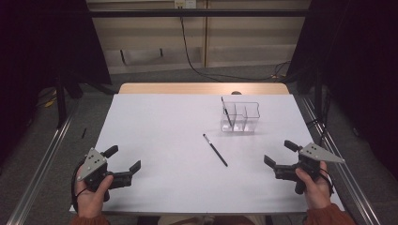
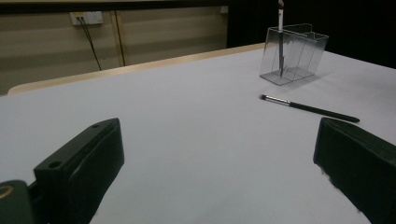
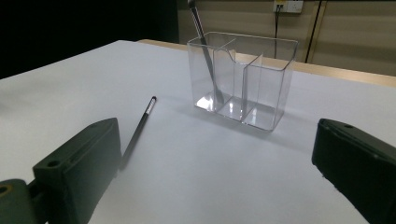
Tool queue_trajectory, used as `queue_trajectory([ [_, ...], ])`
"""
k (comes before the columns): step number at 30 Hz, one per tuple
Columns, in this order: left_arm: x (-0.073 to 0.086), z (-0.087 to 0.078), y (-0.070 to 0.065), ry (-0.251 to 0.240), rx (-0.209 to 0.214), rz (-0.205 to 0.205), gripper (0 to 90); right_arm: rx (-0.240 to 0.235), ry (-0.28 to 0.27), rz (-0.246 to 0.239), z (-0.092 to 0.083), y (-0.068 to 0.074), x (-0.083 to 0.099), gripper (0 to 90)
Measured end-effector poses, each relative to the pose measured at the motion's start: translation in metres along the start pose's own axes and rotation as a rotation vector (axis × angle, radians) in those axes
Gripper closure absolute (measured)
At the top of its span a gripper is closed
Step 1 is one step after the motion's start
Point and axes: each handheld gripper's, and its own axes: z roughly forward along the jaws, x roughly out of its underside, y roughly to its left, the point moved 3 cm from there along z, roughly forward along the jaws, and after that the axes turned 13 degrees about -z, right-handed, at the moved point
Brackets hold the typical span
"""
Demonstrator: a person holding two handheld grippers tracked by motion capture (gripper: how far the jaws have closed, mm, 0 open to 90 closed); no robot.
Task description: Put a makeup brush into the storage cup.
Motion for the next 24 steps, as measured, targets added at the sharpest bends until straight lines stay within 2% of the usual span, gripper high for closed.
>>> queue_trajectory([
  [4, 0.001, -0.002, -0.001, -0.007, -0.003, -0.014, 1.8, 0.009, -0.010, 0.009, -0.011, 0.002, 0.002, 1.0],
  [8, 0.001, -0.002, -0.001, -0.006, -0.005, -0.007, 1.8, 0.020, -0.007, 0.013, -0.018, 0.000, 0.007, 1.0],
  [15, 0.001, 0.000, -0.002, -0.001, 0.001, -0.003, 1.8, 0.026, -0.009, 0.012, -0.017, -0.002, 0.008, 1.1],
  [24, 0.001, 0.000, 0.001, -0.003, -0.005, -0.013, 2.1, 0.001, -0.011, 0.005, -0.009, 0.001, 0.003, 1.0],
])
